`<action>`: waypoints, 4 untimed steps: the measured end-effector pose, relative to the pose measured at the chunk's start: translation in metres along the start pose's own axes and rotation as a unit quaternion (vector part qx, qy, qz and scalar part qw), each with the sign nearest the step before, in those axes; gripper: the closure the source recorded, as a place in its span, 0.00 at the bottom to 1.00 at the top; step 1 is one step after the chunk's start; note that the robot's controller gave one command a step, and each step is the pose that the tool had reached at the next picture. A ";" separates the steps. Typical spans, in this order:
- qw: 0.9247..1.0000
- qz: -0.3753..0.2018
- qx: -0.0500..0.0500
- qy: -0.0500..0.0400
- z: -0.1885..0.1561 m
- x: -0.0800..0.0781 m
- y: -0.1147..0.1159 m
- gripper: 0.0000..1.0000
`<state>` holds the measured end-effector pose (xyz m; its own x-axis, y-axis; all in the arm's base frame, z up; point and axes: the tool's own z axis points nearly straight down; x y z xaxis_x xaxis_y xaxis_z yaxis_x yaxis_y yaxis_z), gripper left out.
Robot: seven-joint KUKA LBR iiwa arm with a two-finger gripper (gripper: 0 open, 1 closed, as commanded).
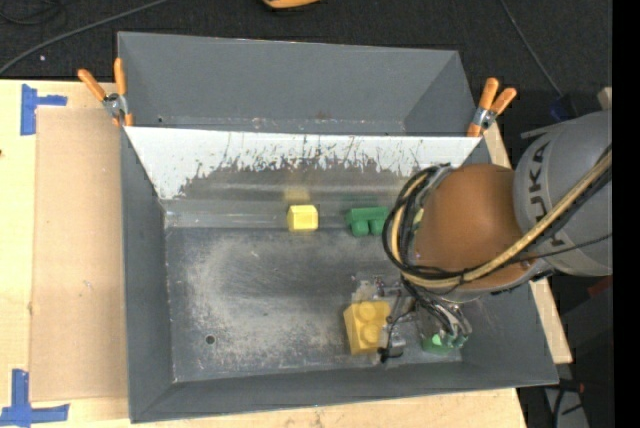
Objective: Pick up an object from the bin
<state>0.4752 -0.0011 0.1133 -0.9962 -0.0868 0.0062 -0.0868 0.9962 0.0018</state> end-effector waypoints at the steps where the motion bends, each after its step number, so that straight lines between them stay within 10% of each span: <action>1: 1.000 0.000 0.000 -0.001 -0.014 -0.001 0.000 1.00; 4: 1.000 0.002 0.000 0.000 -0.046 0.000 0.002 1.00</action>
Offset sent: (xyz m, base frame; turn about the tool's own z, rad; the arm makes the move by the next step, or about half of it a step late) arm 0.0007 0.0002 0.0405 0.0000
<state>0.4754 0.0004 0.1590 -0.9965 -0.0835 0.0056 -0.0835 0.9965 0.0027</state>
